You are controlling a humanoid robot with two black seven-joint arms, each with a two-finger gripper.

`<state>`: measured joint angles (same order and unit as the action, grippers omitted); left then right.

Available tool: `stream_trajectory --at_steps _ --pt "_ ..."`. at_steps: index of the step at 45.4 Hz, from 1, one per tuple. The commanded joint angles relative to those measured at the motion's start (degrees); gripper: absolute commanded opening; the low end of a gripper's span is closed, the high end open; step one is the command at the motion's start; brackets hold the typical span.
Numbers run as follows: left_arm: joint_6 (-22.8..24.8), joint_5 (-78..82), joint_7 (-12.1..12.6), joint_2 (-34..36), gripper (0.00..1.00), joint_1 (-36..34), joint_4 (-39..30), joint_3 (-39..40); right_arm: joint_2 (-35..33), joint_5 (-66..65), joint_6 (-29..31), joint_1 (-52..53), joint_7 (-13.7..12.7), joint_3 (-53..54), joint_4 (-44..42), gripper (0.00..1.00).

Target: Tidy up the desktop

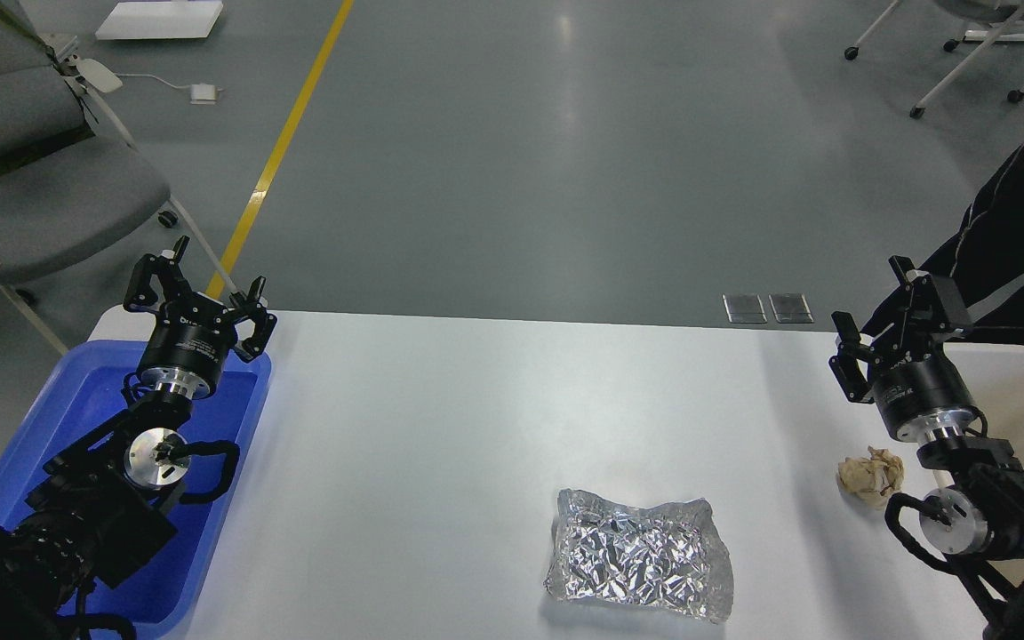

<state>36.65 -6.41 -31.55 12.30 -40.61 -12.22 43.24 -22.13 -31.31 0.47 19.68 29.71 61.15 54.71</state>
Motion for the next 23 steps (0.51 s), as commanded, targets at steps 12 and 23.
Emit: stream_trajectory --at_steps 12,23 --pt "0.0 0.0 0.0 0.0 1.00 0.0 0.0 0.0 4.6 13.6 0.1 -1.5 0.0 -1.0 -1.1 1.00" --pt "0.0 0.0 0.0 0.0 1.00 0.0 0.0 0.1 4.8 13.6 0.2 -1.7 0.0 -0.9 -1.4 1.00"
